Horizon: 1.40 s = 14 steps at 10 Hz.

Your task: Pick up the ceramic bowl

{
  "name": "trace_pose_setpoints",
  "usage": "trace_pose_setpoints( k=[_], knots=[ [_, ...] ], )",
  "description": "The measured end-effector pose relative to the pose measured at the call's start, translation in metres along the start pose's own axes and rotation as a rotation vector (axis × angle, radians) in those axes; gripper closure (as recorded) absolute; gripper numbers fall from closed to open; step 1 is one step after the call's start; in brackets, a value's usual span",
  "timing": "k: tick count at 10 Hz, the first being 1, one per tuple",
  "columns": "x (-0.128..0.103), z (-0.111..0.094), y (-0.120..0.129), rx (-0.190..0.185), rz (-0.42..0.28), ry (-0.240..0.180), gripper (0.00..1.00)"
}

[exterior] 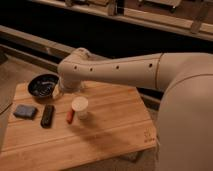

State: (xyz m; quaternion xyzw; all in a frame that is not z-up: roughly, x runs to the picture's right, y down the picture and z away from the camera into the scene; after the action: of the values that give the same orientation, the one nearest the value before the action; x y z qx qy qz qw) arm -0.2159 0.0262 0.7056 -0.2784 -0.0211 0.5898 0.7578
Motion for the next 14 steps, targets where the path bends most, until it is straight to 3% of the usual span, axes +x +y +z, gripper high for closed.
trace_pose_setpoints(
  k=[3, 4, 7, 9, 12, 14],
  knots=[
    [-0.013, 0.026, 0.036, 0.033, -0.083, -0.001, 0.35],
    [-0.022, 0.042, 0.056, 0.071, -0.130, 0.006, 0.35],
    [-0.036, 0.057, 0.066, 0.160, -0.158, 0.009, 0.35],
    [-0.036, 0.057, 0.065, 0.161, -0.154, 0.008, 0.35],
    [-0.049, 0.053, 0.057, 0.142, -0.048, -0.043, 0.35],
    [-0.066, 0.051, 0.039, 0.140, 0.140, -0.103, 0.35]
  ],
)
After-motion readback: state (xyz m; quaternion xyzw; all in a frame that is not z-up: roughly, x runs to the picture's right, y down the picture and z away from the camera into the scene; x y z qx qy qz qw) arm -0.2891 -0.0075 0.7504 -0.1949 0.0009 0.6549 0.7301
